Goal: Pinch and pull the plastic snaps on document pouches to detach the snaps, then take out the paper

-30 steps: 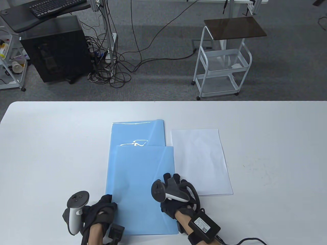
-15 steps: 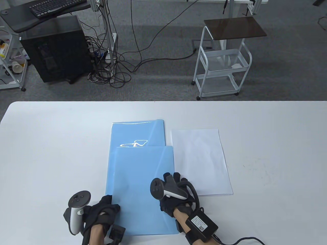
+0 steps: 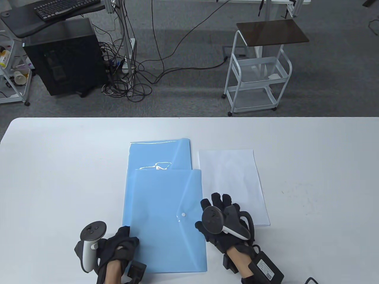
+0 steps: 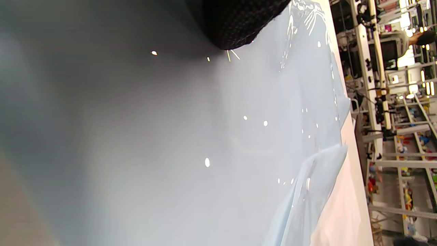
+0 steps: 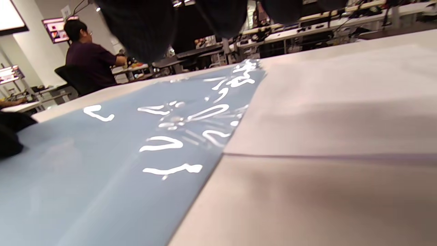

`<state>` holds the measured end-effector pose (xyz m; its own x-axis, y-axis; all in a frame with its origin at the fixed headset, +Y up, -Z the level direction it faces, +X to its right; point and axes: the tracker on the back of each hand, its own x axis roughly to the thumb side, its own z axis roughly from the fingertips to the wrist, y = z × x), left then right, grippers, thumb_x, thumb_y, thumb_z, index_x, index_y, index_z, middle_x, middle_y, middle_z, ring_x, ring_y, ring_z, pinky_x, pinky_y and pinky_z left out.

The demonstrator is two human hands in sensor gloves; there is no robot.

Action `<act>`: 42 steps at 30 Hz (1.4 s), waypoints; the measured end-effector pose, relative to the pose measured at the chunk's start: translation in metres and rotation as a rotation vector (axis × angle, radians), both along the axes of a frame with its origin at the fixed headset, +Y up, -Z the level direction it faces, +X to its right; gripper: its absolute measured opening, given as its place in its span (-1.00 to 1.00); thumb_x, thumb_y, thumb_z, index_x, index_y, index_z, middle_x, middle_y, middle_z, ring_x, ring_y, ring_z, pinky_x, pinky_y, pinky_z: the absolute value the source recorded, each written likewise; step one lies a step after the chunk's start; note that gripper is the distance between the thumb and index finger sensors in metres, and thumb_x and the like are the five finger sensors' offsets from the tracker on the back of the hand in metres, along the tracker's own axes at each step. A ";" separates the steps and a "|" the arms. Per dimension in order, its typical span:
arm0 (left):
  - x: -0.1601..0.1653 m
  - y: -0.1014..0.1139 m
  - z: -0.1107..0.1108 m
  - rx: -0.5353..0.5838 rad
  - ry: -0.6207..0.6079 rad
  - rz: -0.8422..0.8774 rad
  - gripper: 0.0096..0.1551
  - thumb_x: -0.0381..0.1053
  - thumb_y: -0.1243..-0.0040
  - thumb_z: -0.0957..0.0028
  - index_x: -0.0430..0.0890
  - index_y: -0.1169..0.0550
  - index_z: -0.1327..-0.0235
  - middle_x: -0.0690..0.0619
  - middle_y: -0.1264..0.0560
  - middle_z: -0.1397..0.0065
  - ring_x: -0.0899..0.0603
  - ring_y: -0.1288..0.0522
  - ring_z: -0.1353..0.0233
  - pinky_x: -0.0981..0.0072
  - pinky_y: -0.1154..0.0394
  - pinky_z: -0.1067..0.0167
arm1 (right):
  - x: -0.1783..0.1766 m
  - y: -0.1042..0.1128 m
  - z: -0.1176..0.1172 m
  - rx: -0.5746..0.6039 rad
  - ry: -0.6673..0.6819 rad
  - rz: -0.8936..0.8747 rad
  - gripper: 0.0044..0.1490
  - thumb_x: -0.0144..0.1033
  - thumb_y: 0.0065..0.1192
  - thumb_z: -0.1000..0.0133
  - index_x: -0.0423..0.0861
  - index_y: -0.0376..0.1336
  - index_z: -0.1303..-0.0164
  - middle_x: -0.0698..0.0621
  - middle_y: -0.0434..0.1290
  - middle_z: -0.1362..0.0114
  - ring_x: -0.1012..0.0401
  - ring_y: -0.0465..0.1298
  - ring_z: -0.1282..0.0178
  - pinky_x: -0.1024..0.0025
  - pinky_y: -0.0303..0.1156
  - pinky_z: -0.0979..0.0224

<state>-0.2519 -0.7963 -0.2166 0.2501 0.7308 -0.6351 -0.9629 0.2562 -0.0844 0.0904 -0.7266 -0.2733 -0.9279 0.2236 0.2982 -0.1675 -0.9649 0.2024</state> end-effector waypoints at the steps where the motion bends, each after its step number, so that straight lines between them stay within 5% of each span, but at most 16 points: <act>1: 0.000 0.000 0.000 0.000 -0.002 -0.001 -0.39 -0.24 -0.18 -0.18 -0.15 -0.26 -0.48 -0.01 -0.54 -0.36 -0.18 -0.70 -0.11 0.01 -0.64 -0.08 | 0.009 0.003 0.001 0.007 -0.015 -0.013 0.03 0.16 0.16 -0.15 -0.20 0.03 -0.68 -0.50 -0.02 -0.76 -0.52 -0.02 -0.59 -0.60 0.01 -0.39; 18: -0.001 -0.002 0.002 -0.012 0.015 0.041 -0.41 -0.25 -0.10 -0.20 -0.12 -0.25 -0.50 0.01 -0.52 -0.37 -0.18 -0.68 -0.12 0.02 -0.63 -0.10 | 0.125 -0.014 0.001 0.042 -0.239 -0.134 0.19 0.27 0.11 -0.12 -0.22 -0.17 -0.73 -0.50 -0.19 -0.78 -0.54 -0.13 -0.61 -0.65 -0.06 -0.39; 30: -0.002 0.003 0.004 0.017 0.033 0.134 -0.44 -0.27 -0.08 -0.20 -0.10 -0.27 -0.48 -0.02 -0.53 -0.37 -0.21 -0.68 -0.13 -0.02 -0.62 -0.09 | 0.145 -0.022 0.003 0.026 -0.292 -0.222 0.18 0.27 0.11 -0.12 -0.21 -0.14 -0.73 -0.51 -0.17 -0.78 -0.54 -0.12 -0.60 -0.65 -0.07 -0.38; 42: -0.028 0.031 -0.004 0.090 0.112 0.227 -0.44 -0.26 -0.05 -0.21 -0.09 -0.28 -0.50 -0.04 -0.54 -0.34 -0.19 -0.68 -0.07 -0.01 -0.63 -0.05 | 0.148 -0.023 0.004 0.006 -0.296 -0.283 0.16 0.26 0.12 -0.13 -0.22 -0.12 -0.72 -0.52 -0.13 -0.77 -0.55 -0.08 -0.59 -0.65 -0.04 -0.37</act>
<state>-0.2802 -0.7653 -0.2202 0.0052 0.8151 -0.5793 -0.9986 0.0345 0.0395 0.2380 -0.7500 -0.2692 -0.8758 0.4817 0.0291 -0.4769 -0.8732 0.1003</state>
